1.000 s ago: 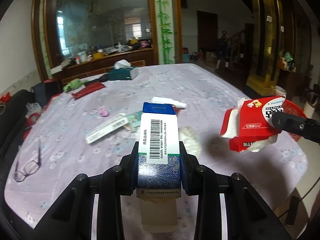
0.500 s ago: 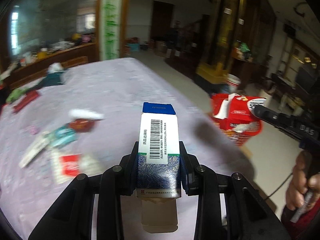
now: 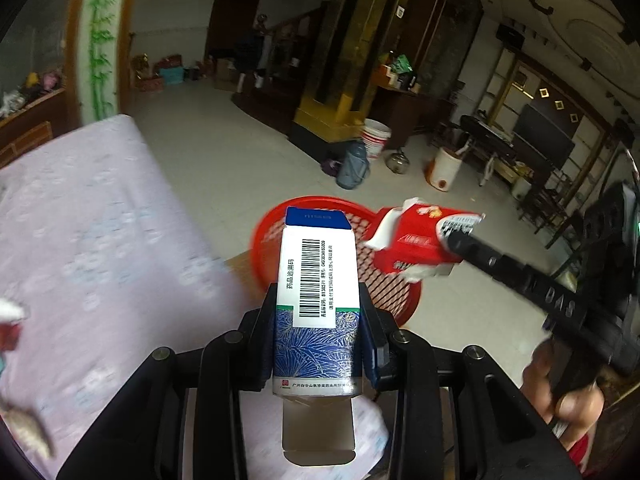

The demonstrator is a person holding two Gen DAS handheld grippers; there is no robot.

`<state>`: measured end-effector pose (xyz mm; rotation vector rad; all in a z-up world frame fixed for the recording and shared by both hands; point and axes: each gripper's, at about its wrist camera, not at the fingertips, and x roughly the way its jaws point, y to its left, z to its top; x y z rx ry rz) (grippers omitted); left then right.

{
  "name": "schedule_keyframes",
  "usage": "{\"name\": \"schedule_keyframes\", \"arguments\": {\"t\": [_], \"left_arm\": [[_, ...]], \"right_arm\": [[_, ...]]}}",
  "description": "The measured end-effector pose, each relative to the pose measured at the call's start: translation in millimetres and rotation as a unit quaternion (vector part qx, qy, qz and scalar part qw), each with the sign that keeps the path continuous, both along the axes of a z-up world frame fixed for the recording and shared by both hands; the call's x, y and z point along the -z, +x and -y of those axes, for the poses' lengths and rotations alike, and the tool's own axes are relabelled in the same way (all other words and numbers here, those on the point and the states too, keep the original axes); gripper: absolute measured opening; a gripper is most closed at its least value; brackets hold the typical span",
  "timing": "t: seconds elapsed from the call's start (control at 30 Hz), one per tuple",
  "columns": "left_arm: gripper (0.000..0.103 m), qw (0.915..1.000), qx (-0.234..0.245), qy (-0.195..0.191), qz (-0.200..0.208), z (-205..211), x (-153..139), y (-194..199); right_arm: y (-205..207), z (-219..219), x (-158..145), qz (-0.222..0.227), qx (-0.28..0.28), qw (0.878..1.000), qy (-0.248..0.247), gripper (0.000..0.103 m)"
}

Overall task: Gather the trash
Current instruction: 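Carry the box and tissue pack over the red basket and open both tools, then move both open tools back over the table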

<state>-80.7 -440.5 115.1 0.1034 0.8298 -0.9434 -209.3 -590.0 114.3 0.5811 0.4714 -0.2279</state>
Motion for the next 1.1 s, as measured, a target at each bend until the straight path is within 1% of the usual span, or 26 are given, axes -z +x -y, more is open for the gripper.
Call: {"name": "schedule_keyframes", "arguments": {"t": [0.1,0.13,0.17,0.2,0.23,0.27,0.3,0.37,0.43,0.47,0.53,0.6,0.63,0.7,0.87,0.93,1.0,1.1], "left_arm": [[0.035,1.0,0.005,-0.002,-0.001,27.4,5.1,7.7],[0.043,1.0,0.007,-0.005,-0.002,33.3,6.9,10.4],[0.06,1.0,0.006,-0.006,-0.005,38.2,9.0,13.7],[0.067,0.9999,-0.002,-0.007,-0.008,39.8,10.6,16.8],[0.069,0.9999,-0.01,-0.01,-0.009,38.7,11.7,18.8],[0.069,0.9997,-0.014,-0.015,-0.013,34.1,12.2,19.3],[0.069,0.9997,-0.012,-0.017,-0.015,30.8,12.4,18.6],[0.069,0.9998,-0.014,-0.014,-0.01,18.8,12.1,14.8],[0.069,0.9998,-0.02,-0.004,0.005,7.5,11.9,7.3],[0.069,0.9998,-0.02,-0.001,0.007,4.9,9.5,6.4],[0.07,0.9997,-0.021,0.0,0.012,-12.9,9.1,-2.9],[0.07,0.9996,-0.019,0.003,0.018,-30.5,9.3,-8.6],[0.07,0.9996,-0.02,0.004,0.022,-38.3,9.9,-12.6],[0.07,0.999,-0.029,0.007,0.033,-61.0,11.3,-20.1],[0.07,0.9973,-0.058,0.016,0.041,-110.1,16.4,-25.6],[0.07,0.9962,-0.073,0.02,0.043,-128.2,18.2,-29.5],[0.07,0.9945,-0.09,0.022,0.05,-147.9,18.6,-32.6],[0.07,0.9916,-0.117,0.02,0.052,-178.3,23.4,-33.8]], "right_arm": [[7.3,13.5,4.9,-0.002,0.004,1.0,0.009,0.006],[12.4,18.5,6.6,-0.003,0.009,1.0,0.009,0.006],[15.0,23.3,9.3,-0.005,0.015,1.0,0.008,0.007],[19.2,28.7,12.5,-0.009,0.021,1.0,0.011,0.007],[21.1,32.8,15.4,-0.012,0.022,1.0,0.018,0.007],[21.6,37.2,18.8,-0.013,0.02,0.999,0.03,0.011],[19.7,39.8,21.3,-0.011,0.018,0.999,0.042,0.012],[14.6,36.8,23.3,-0.008,0.018,0.999,0.039,0.012],[8.6,33.3,24.5,-0.006,0.021,0.999,0.029,0.013],[6.1,30.9,25.2,-0.006,0.02,0.999,0.028,0.014],[0.7,25.9,27.4,-0.002,0.009,0.999,0.043,0.016],[-2.5,19.8,28.1,0.005,-0.002,0.999,0.052,0.021],[-4.8,12.2,27.7,0.008,-0.011,0.998,0.055,0.023],[-3.9,-2.1,26.2,0.011,-0.025,0.998,0.056,0.034],[6.8,-48.2,22.5,0.01,-0.08,0.996,0.041,0.035],[12.2,-65.1,22.8,0.006,-0.097,0.995,0.037,0.038],[17.6,-77.3,25.2,0.002,-0.111,0.993,0.037,0.044],[27.5,-94.1,31.5,-0.01,-0.13,0.991,0.038,0.045]]}}
